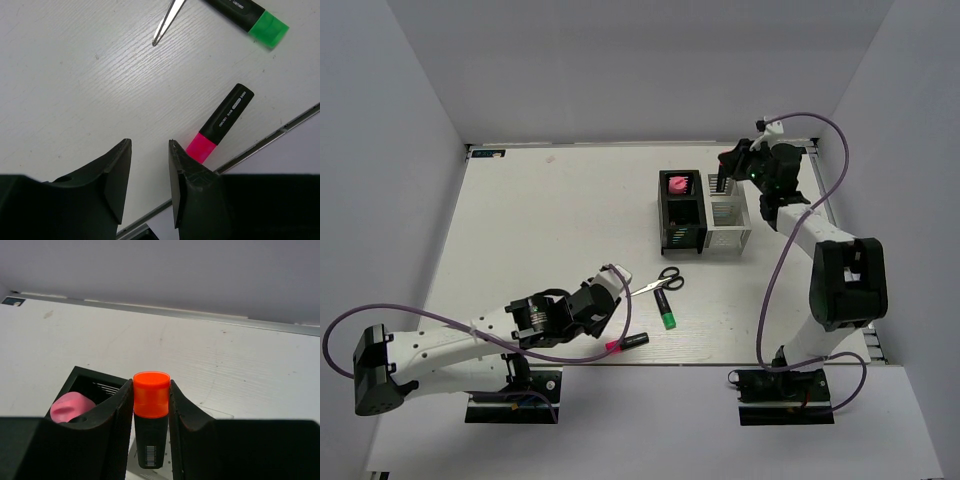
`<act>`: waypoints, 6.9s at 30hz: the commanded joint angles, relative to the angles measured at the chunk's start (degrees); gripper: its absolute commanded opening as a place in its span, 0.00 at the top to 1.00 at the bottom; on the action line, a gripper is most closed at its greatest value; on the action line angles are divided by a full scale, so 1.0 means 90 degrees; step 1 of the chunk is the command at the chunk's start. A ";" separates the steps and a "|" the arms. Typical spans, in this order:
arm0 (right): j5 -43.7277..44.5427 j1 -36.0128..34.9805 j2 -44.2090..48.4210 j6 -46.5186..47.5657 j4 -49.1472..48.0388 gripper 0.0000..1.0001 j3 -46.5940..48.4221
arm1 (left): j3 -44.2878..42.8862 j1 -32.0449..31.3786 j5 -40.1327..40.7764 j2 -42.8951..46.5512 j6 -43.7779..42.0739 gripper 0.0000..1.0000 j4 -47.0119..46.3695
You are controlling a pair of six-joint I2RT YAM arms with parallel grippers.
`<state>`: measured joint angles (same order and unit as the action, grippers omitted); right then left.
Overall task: Sort the stationery into containers
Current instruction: Place the pen in the storage box, then pick up the pen from the corner of the board, then place the pen in the storage box, then pick up the pen from the center of the board.
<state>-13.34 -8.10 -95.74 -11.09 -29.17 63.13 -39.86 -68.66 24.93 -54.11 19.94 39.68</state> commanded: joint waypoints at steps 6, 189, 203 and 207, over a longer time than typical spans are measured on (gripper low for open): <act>-0.0609 0.0128 -0.0455 -0.0018 -0.1846 1.00 -0.0403 | 0.0044 -0.0017 0.0004 -0.0150 -0.0068 0.47 -0.0297; 0.2020 -0.5047 -0.0982 -0.0203 0.6180 0.47 -0.0071 | 0.1059 0.1428 0.1674 0.4732 0.0265 0.08 0.1577; 0.0079 -0.5165 -0.0389 0.1103 0.6843 1.00 0.0064 | 0.1069 0.1565 0.1351 0.4498 0.0196 0.08 0.1568; -0.0286 -0.5165 0.0704 0.1778 0.6884 1.00 0.0650 | 0.1099 0.1574 0.1342 0.4508 0.0138 0.08 0.1490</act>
<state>-9.34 -54.17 -98.32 -1.06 31.42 63.13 -30.37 -54.85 37.65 -13.08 21.96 54.04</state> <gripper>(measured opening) 0.319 0.918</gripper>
